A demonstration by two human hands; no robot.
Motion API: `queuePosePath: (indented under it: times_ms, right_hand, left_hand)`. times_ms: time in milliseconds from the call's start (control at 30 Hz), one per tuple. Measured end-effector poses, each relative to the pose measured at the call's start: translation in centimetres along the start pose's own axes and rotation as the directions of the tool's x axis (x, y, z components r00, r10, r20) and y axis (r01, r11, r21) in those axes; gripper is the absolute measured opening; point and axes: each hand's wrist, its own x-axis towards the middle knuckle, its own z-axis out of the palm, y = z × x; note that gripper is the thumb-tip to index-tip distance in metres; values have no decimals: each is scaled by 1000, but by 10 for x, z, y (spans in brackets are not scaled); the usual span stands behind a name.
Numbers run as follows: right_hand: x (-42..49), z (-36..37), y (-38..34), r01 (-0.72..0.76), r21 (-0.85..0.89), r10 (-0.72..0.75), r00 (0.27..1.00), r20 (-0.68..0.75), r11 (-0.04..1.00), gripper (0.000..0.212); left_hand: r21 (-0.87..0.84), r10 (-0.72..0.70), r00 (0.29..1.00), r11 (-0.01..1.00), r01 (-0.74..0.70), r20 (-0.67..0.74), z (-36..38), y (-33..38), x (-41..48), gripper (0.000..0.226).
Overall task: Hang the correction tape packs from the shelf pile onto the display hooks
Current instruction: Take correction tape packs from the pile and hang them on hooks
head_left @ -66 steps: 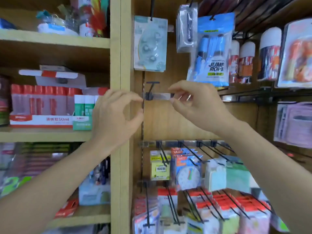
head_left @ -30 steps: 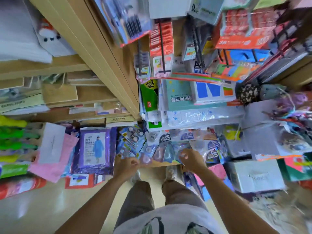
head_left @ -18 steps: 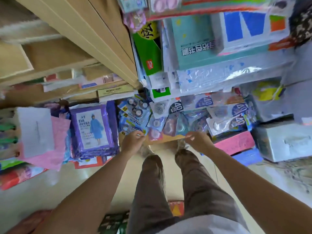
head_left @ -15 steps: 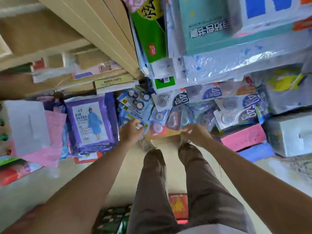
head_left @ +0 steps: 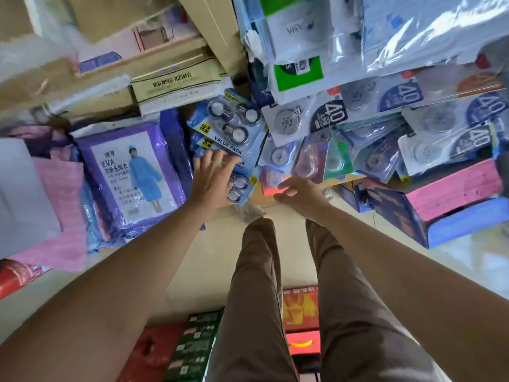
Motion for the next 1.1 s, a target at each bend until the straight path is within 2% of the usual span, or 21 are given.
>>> queuePosePath:
  times_ms: [67,167,233,300,400,500,633,667,733,800,900,967,1033,1100]
  right_hand:
    - [6,13,-7,-6,59,5,1000,9,998,41]
    - [12,29,-19,-24,186,20,1000,23,982,63]
    - [15,38,-24,-8,253,-1,999,36,968,74]
    - [14,42,-29,39,268,-49,998,30,963,72]
    - [9,38,-30,164,192,-162,986,-26,967,54]
    - [-2,22,-28,251,66,-248,968,-48,966,25]
    - [-17,-1,-16,243,8,-242,967,-80,970,24]
    - [-20,-7,-10,225,16,-223,970,-98,974,23]
    - [-28,-21,2,187,77,-173,972,-157,979,20]
    - [-37,-33,15,146,161,-110,971,-214,976,19]
    - [-44,-49,34,104,237,-34,959,-280,966,20]
    - [-48,-57,42,96,262,-13,953,-303,960,22]
    - [-55,-67,48,112,285,-17,949,-315,952,21]
    - [-60,-71,51,136,284,-37,944,-328,949,21]
  left_hand:
    - [-23,15,999,1000,-16,-31,-1,-3,1,58]
    - [-96,29,998,995,-34,-53,-6,-12,0,48]
    - [-195,21,997,980,-36,-80,-11,-17,-3,40]
    - [-327,-2,998,945,-21,-69,-20,-21,-10,36]
    - [-570,-91,994,814,111,64,-33,-19,-23,38]
    - [-773,-121,982,605,188,144,-42,-6,-31,38]
    - [-874,-216,953,395,284,213,-50,17,-27,38]
    - [-906,-291,928,283,314,231,-50,20,-23,37]
    - [-931,-450,835,22,363,315,-48,23,-8,34]
    - [-901,-551,723,-145,409,417,-38,25,8,40]
    - [-843,-653,547,-303,445,524,-23,27,37,52]
    - [-788,-649,460,-409,461,606,-20,26,55,52]
    - [-751,-628,435,-417,512,645,-16,33,69,53]
    - [-734,-673,364,-407,544,644,-18,38,79,69]
